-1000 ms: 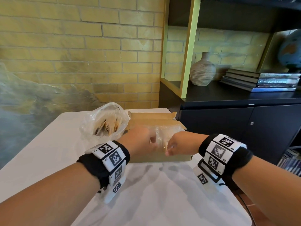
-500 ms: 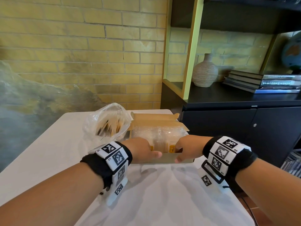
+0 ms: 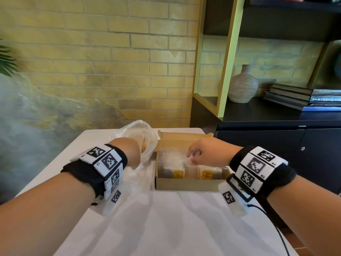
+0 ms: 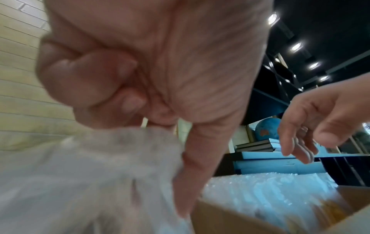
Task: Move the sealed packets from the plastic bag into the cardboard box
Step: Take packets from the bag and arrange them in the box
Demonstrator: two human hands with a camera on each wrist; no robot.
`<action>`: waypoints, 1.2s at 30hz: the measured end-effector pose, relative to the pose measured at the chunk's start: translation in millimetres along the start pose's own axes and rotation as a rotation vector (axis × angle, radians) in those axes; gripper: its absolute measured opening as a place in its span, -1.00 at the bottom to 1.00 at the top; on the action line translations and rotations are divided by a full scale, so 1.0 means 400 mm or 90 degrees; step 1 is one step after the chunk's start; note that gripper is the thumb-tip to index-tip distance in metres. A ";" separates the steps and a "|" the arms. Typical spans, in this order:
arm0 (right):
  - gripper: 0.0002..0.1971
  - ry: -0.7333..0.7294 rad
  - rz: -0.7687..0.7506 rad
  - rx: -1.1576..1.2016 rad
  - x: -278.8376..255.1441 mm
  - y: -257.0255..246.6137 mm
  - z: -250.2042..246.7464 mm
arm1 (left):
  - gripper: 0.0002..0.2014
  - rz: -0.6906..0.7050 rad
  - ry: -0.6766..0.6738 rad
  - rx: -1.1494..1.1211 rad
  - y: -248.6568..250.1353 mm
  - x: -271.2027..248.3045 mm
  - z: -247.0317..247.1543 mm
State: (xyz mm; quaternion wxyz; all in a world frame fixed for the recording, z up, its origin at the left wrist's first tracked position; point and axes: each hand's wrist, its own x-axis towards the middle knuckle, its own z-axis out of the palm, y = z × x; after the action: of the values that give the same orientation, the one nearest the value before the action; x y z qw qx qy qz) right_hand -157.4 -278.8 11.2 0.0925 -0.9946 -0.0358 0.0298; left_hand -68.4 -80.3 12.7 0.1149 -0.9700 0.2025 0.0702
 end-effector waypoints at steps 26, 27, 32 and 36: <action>-0.78 0.088 -0.060 0.036 0.090 -0.139 -0.026 | -0.45 -0.098 0.492 -0.286 -0.156 -0.007 -0.156; -0.78 0.093 -0.060 0.044 0.091 -0.141 -0.027 | -0.46 -0.081 0.508 -0.285 -0.153 -0.010 -0.161; -0.76 0.116 -0.073 0.127 0.092 -0.156 -0.027 | -0.40 -0.027 0.552 -0.273 -0.136 -0.017 -0.166; -0.79 0.075 -0.078 0.416 0.095 -0.192 -0.005 | -0.40 0.014 0.571 -0.278 -0.120 -0.027 -0.161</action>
State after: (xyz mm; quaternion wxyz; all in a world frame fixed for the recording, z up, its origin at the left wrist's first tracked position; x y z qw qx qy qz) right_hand -124.3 -201.1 25.4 0.4096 -0.9085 -0.0789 -0.0237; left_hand -52.8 -49.7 86.2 -0.1900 -0.9037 0.2229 -0.3123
